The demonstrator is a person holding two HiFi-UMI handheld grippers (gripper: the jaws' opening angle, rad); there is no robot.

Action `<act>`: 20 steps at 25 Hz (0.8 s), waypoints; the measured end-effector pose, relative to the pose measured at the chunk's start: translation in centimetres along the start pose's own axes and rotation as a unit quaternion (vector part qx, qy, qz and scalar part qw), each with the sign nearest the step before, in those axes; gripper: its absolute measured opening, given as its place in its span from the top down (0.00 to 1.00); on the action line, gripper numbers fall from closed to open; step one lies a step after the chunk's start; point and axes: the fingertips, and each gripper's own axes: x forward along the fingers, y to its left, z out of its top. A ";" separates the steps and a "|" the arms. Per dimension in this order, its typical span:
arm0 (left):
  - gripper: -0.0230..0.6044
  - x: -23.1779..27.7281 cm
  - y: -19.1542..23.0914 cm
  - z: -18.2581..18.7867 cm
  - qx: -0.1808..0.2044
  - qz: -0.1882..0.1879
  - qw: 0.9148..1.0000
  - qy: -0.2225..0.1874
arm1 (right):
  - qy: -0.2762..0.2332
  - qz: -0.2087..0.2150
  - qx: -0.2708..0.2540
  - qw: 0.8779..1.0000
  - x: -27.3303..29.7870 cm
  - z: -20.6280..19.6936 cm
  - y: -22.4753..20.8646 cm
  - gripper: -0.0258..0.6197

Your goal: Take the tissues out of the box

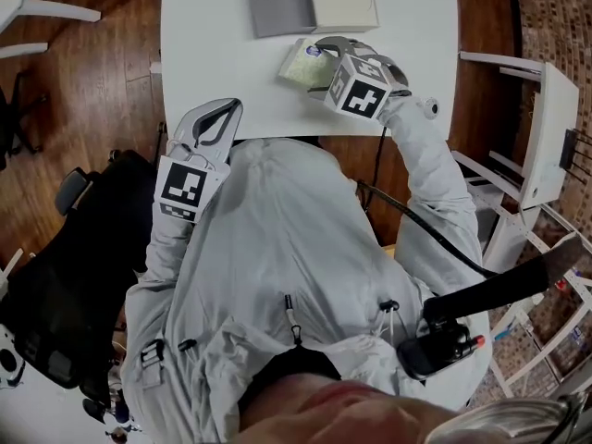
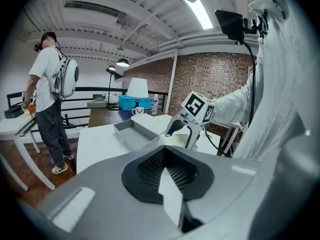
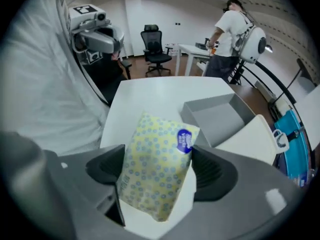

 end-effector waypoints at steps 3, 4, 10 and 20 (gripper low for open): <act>0.94 0.1 -0.8 -0.2 0.000 0.001 1.000 0.006 | 0.003 0.010 -0.017 1.000 1.8 -0.4 0.1 0.30; 0.94 0.1 -1.0 -0.3 0.000 0.001 1.000 0.007 | -0.001 0.015 -0.013 1.000 2.1 -0.4 0.1 0.29; 0.94 0.2 -0.9 0.1 0.003 0.015 1.000 0.009 | -0.042 0.035 -0.017 0.998 1.1 0.4 -0.3 0.24; 0.94 0.5 -0.1 1.8 0.012 0.018 1.000 -0.012 | -0.431 -0.055 0.178 0.883 -20.8 5.6 -2.6 0.19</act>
